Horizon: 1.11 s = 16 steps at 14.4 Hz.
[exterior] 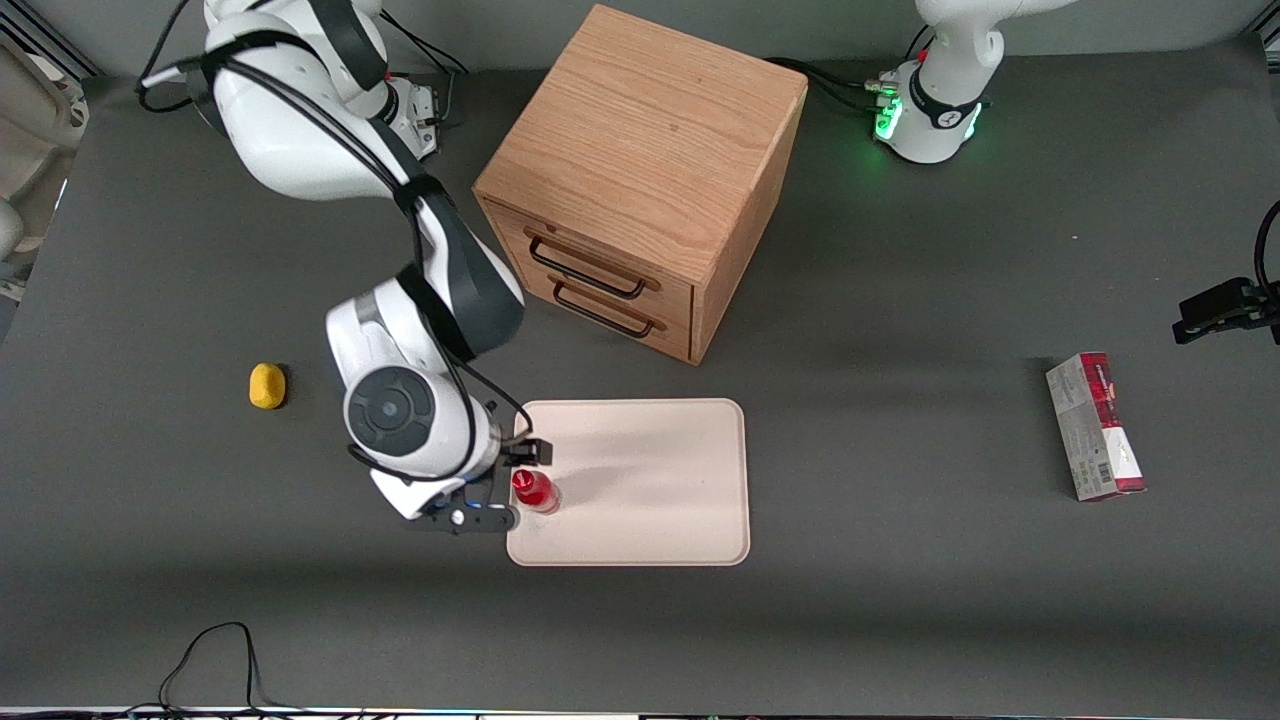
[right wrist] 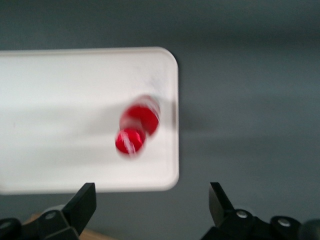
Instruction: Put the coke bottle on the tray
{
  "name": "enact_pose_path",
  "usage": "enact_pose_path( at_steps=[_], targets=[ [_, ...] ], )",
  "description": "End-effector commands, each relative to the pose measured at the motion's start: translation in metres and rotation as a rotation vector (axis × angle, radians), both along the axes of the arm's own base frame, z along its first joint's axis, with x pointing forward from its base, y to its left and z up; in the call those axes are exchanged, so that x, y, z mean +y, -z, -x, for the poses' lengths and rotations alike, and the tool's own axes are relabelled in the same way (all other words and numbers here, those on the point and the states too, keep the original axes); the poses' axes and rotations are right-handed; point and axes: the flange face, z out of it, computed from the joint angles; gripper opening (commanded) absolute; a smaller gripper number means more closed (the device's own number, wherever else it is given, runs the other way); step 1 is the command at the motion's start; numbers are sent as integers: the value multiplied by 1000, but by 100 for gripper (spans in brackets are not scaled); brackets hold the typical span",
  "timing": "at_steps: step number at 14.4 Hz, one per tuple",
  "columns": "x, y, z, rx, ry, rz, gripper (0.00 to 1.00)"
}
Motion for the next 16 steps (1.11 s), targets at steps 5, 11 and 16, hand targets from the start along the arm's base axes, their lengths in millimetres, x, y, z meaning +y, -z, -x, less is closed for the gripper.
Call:
enact_pose_path(
  at_steps=[5, 11, 16],
  targets=[
    [-29, -148, 70, 61, 9, 77, 100],
    [-56, -205, 100, 71, -10, 83, 100],
    [-148, -233, 106, 9, -13, 49, 100]
  ],
)
